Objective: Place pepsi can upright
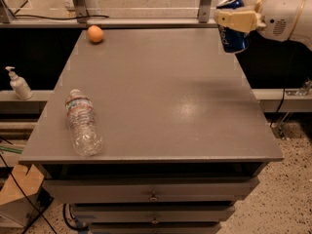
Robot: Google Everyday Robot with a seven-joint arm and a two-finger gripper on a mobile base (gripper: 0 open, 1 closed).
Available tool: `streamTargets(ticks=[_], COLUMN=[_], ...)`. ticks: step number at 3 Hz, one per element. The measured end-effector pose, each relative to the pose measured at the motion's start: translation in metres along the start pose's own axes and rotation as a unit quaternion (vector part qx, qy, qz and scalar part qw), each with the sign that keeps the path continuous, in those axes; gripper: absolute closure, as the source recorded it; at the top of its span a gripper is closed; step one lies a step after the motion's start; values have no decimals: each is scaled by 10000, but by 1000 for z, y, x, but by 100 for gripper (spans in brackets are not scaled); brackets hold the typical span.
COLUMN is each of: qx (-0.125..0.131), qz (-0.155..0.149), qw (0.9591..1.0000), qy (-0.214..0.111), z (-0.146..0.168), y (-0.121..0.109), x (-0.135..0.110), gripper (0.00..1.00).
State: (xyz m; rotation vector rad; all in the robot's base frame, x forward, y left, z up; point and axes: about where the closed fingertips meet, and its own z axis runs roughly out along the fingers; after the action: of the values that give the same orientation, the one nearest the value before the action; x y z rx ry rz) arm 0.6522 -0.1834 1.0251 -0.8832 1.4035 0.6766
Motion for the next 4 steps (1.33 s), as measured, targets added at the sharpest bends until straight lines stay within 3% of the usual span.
streamTargets(ticks=[2,3,4], qx=[209,301,297], qz=[117,-81,-90], qw=[9975,9962,9961], qy=[-660,-819,-821], z=[6,2,3], y=[23,23,23], x=[28,52,52], gripper=[100,100,100])
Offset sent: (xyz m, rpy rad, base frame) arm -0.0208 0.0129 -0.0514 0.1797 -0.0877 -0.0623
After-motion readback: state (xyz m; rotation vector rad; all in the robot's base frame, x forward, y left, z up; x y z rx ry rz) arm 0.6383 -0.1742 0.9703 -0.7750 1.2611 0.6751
